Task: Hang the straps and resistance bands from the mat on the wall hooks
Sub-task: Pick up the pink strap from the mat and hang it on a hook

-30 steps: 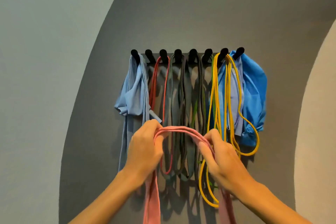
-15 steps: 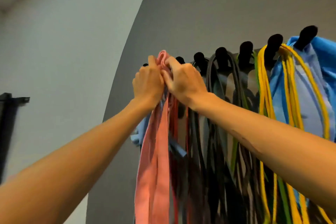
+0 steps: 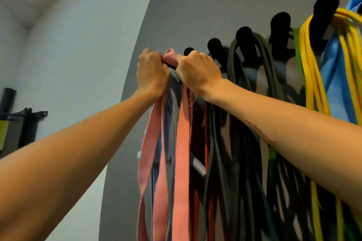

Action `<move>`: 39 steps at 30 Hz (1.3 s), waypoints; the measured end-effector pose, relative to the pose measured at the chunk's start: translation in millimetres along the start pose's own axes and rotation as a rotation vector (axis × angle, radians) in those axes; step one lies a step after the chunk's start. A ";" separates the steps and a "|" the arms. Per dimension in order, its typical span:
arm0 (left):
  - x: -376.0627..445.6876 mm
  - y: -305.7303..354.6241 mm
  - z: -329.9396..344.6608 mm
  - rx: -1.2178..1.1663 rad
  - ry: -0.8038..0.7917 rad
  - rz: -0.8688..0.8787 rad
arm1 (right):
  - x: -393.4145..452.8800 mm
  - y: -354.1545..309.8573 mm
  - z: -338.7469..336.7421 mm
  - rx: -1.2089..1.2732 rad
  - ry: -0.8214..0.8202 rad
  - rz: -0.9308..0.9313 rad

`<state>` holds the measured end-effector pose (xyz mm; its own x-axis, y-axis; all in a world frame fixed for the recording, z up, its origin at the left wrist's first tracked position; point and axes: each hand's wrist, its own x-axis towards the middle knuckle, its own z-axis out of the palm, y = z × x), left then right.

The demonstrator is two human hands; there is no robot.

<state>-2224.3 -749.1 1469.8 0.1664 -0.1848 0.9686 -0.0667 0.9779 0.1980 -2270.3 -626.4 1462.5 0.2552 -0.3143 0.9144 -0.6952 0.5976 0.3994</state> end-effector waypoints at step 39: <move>29.0 6.4 -36.0 -0.195 0.032 -0.082 | 11.6 -8.4 -42.2 -0.219 0.041 0.006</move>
<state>-2184.5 -744.6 1493.8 0.1945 -0.2642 0.9447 0.1395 0.9607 0.2400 -2233.1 -603.9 1472.6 0.2815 -0.2827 0.9170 -0.5356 0.7466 0.3946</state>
